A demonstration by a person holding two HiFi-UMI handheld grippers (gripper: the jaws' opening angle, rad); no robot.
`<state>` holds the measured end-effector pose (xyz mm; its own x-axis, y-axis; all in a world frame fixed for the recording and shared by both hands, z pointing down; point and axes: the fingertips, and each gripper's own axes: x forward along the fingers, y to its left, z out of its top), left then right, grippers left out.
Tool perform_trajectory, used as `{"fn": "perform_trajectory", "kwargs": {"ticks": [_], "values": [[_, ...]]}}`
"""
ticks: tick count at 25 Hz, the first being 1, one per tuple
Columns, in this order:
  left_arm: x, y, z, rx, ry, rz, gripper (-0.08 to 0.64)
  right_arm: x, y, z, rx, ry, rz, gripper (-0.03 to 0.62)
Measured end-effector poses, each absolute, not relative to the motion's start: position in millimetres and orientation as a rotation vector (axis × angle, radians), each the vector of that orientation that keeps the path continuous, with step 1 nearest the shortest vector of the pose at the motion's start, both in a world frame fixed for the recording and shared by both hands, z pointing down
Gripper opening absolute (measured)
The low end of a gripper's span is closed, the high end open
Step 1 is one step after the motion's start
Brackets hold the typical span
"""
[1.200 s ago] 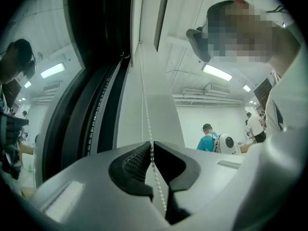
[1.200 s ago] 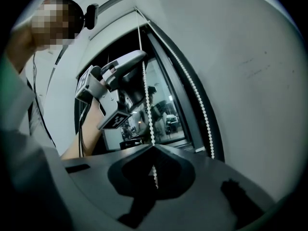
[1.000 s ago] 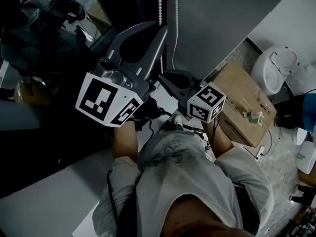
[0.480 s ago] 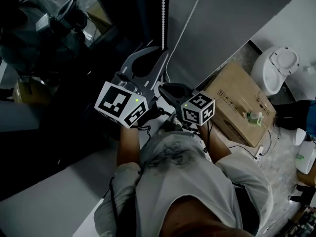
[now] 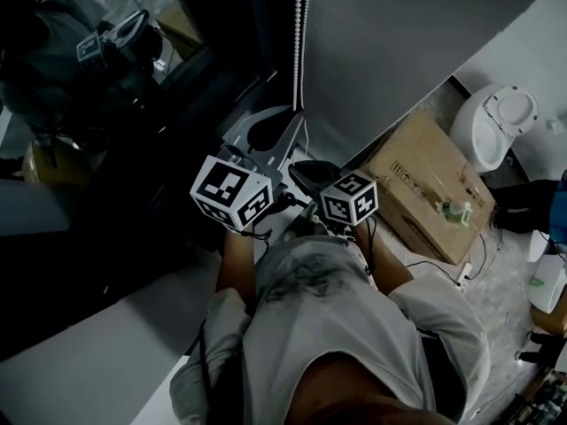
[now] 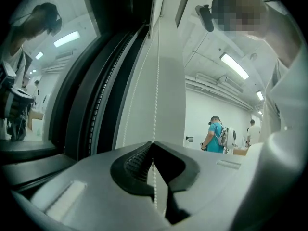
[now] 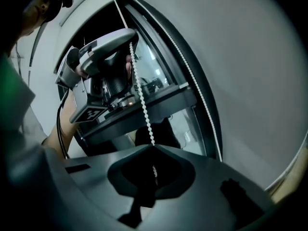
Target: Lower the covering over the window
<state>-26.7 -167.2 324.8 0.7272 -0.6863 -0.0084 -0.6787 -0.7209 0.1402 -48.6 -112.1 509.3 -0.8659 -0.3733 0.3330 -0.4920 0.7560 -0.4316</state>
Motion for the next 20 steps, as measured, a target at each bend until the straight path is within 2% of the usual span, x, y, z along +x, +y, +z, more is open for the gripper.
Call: {"fn": "perform_trajectory", "kwargs": {"ticks": [8,9,10,13,20], "values": [[-28,-165,334,2.783,-1.118,-0.078,0.015,-35,-110,503,0.76,-2.723,0.65,0.025],[-30,-164,334,2.783,-1.12,-0.078,0.015,-31,-111,493,0.772,-2.747,0.629,0.071],[-31,-165,335,2.782,-1.123,-0.078,0.015,-26,-111,481,0.787,-2.778,0.616,0.108],[-34,-164,335,2.782,-1.129,-0.076,0.015,-7,-116,434,0.845,-2.874,0.561,0.133],[-27,-159,335,2.799,-1.115,-0.063,0.015,12,-136,283,0.913,-3.136,0.196,0.133]]}}
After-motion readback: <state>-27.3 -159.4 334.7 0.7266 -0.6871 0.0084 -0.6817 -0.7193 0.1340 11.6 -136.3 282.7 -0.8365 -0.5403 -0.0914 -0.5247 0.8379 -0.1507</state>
